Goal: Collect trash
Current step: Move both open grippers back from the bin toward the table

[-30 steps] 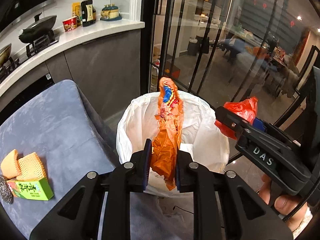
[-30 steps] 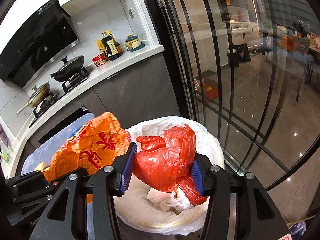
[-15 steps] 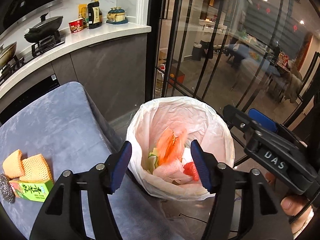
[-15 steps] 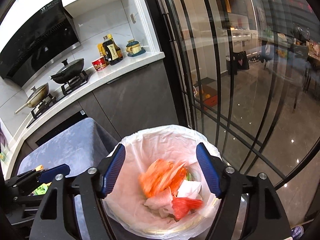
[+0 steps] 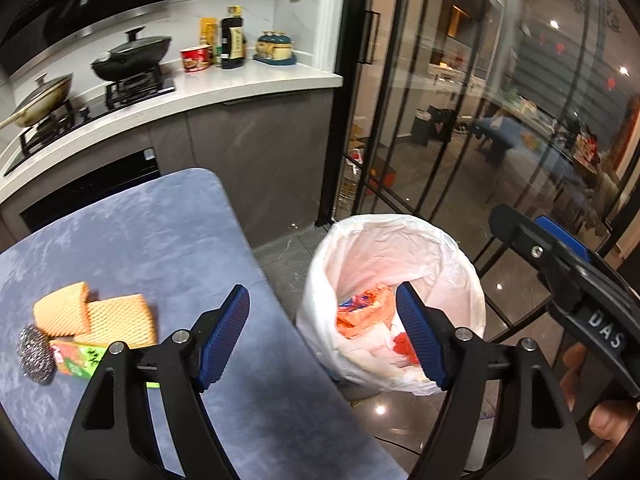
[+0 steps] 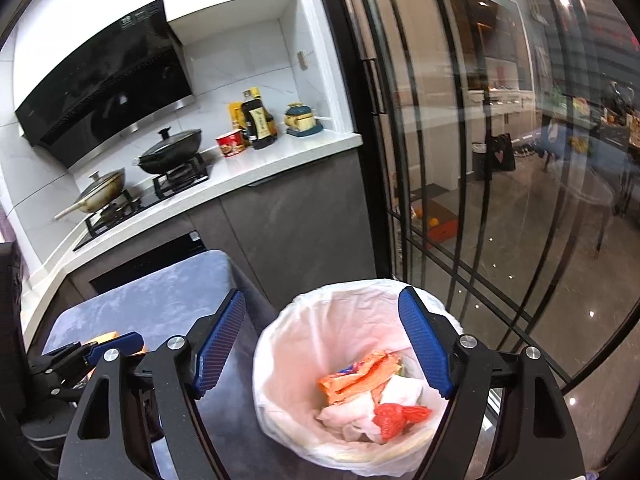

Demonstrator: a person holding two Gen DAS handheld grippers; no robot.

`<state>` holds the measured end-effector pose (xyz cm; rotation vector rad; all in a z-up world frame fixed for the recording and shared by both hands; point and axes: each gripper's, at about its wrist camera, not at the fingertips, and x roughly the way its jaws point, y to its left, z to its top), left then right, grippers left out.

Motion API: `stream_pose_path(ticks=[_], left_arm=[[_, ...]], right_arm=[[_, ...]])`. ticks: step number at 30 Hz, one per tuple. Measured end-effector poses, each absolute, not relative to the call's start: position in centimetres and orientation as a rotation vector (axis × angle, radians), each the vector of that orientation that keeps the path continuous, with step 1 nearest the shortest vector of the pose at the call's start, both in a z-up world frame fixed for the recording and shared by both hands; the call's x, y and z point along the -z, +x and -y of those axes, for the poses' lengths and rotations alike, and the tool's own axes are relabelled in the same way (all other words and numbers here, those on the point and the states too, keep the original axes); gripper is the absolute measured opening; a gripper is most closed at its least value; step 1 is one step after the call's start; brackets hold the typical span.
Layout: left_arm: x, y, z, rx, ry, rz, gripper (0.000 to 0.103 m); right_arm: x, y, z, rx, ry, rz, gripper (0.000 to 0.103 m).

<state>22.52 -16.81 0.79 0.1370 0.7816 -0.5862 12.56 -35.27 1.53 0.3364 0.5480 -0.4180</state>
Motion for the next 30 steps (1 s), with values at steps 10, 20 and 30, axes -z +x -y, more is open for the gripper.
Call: stream_pose_path(ticks=[10, 20, 30], left_arm=[[-2.0, 22.7, 11.2, 0.475, 0.107, -0.741, 0.082], [-2.1, 22.7, 5.6, 0.365, 0.081, -0.741, 0.082], [-0.9, 22.9, -1.4, 0.209, 0.043, -0.759, 0.083]], right_arm=[[-2.1, 14.0, 30.0, 0.326, 0.294, -0.56, 0.076], [-2.4, 15.4, 24.9, 0.24, 0.266, -0.581, 0.076], [-1.8, 17.0, 20.2, 0.152, 0.235, -0.618, 0.076]])
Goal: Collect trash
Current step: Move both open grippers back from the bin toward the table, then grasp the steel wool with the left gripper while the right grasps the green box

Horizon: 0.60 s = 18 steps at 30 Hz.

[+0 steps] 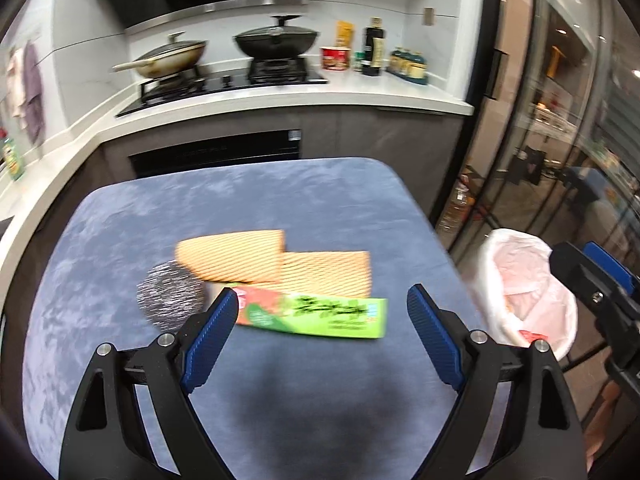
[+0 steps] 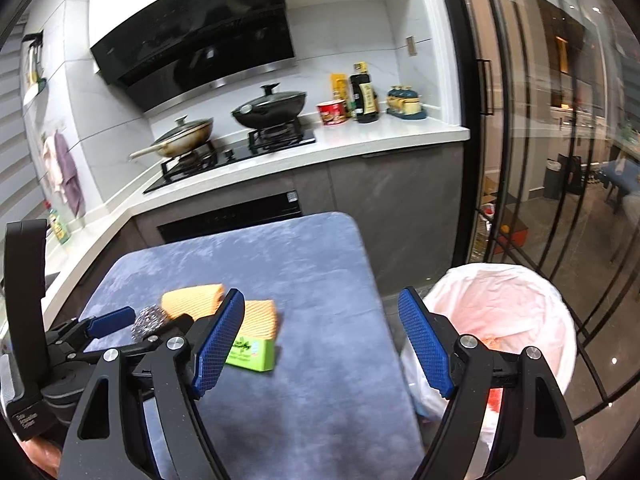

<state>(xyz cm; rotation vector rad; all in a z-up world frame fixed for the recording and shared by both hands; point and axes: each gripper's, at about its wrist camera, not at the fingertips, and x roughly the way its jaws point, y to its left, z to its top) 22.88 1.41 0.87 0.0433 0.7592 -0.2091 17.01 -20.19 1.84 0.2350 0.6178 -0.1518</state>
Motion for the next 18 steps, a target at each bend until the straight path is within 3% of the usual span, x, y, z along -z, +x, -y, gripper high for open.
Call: stream_pose_path(ticks=[9, 18], left_arm=[[0.7, 23.7, -8.8, 0.081, -0.028, -0.793, 0.091], [3.7, 26.3, -13.8, -0.002, -0.102, -0.867, 0.091]], right_arm=[[0.6, 19.2, 16.1, 0.084, 0.225, -0.686, 0.076], [4.1, 23.3, 13.5, 0.057, 0.213, -0.769, 0.076]])
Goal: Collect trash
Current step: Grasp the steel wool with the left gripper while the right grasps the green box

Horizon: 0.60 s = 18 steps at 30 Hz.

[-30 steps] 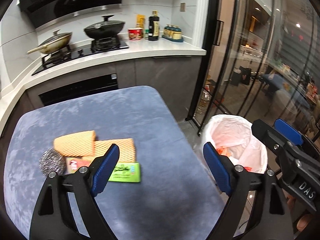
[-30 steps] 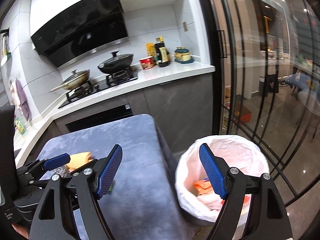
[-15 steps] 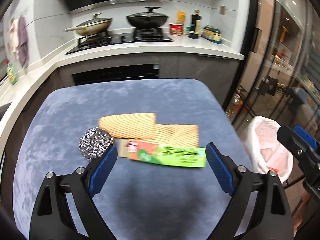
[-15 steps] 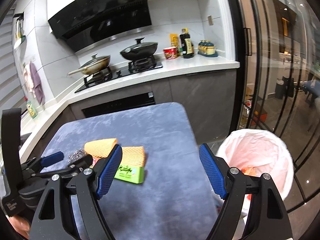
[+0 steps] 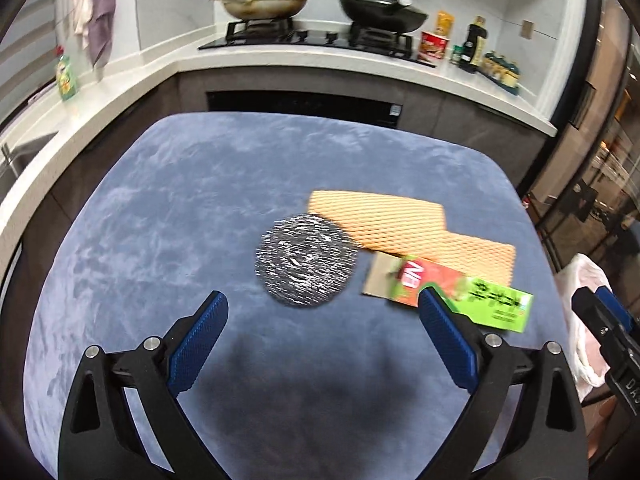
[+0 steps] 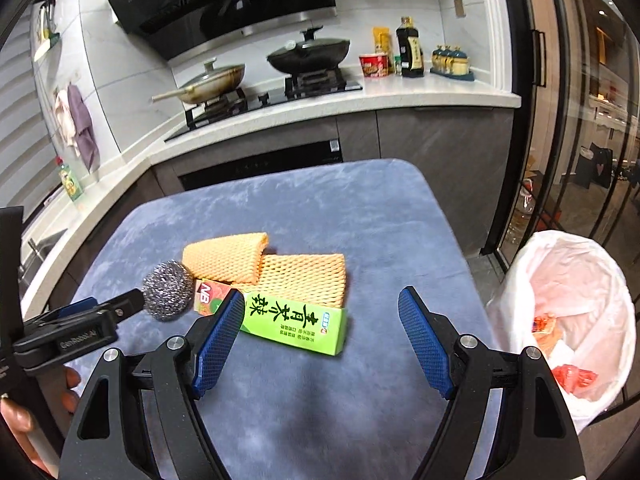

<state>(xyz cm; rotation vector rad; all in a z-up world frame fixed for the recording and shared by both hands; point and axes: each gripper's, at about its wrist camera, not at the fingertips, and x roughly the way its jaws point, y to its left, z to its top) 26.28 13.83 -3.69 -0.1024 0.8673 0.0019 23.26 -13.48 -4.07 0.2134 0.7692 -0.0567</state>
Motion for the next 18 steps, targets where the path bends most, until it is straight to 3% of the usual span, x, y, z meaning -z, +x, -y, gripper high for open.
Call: stream_pose_path(ticks=[3, 14, 18], left_arm=[[4.3, 27.4, -14.4, -0.006, -0.106, -0.872, 0.091], [6.6, 32.7, -14.5, -0.029, -0.112, -0.919, 0.091], [8.1, 33.8, -14.6, -0.026, -0.106, -0.96, 0.084]], right_arm=[[5.1, 24.6, 13.3, 0.043, 0.218, -0.796, 0.073], [7.6, 29.5, 11.7, -0.013, 0.188, -0.865, 0.044], [8.8, 30.2, 12.3, -0.014, 0.22, -0.898, 0.035]])
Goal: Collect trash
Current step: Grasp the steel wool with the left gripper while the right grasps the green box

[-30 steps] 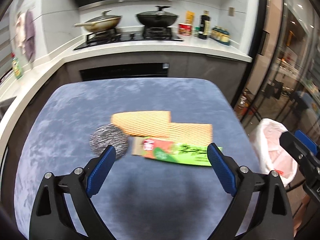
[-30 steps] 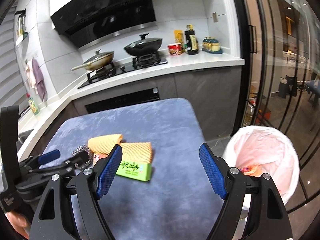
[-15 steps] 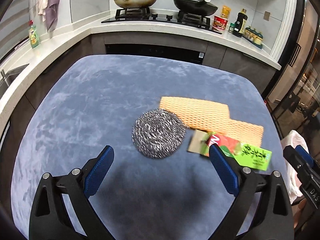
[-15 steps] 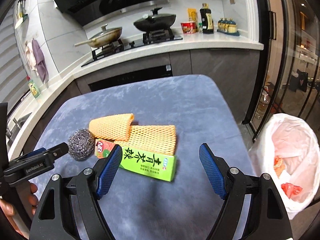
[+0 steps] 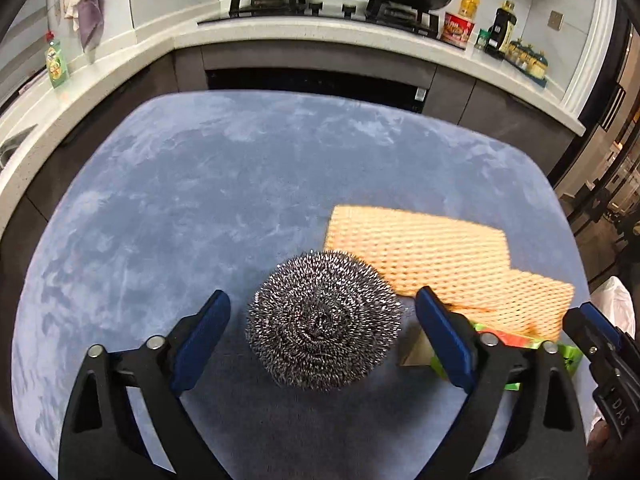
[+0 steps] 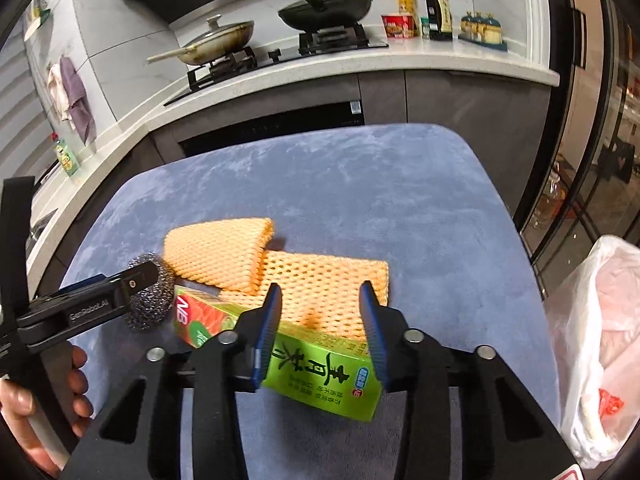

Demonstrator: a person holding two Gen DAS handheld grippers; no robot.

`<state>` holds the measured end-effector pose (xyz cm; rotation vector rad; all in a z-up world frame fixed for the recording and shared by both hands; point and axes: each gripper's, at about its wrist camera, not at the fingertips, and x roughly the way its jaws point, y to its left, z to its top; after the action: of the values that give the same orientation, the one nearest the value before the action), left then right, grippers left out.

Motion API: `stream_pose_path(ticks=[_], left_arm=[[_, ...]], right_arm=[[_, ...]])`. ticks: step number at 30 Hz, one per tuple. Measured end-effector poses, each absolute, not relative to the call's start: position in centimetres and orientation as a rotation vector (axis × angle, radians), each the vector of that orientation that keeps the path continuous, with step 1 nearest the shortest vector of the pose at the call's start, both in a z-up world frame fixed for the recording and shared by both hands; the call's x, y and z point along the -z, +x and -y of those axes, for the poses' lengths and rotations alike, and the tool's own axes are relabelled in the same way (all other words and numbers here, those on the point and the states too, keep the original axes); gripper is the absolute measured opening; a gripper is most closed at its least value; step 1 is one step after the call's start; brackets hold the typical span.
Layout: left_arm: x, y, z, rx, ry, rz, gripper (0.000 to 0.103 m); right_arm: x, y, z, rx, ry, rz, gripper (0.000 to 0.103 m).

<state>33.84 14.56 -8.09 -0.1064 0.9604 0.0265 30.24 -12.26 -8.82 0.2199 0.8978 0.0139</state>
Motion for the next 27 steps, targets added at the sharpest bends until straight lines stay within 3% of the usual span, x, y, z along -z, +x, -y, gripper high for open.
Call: stream_pose_path(ticks=[6, 15, 23, 27], left_arm=[[9.4, 33.3, -14.4, -0.007, -0.085, -0.991, 0.077], [9.4, 29.5, -14.0, 0.043, -0.07, -0.971, 0.073], [8.7, 27.0, -14.7, 0.072, -0.119, -0.985, 0.072], [8.6, 25.7, -14.9, 0.073, -0.118, -0.981, 0.071]], right_arm=[[9.9, 29.0, 11.7, -0.058, 0.246, -0.935, 0.034], [9.7, 25.6, 10.7, -0.073, 0.253, -0.915, 0.038], [9.9, 23.1, 9.0, -0.116, 0.212, -0.931, 0.046], [9.9, 22.8, 8.6, -0.125, 0.192, -0.923, 0.057]])
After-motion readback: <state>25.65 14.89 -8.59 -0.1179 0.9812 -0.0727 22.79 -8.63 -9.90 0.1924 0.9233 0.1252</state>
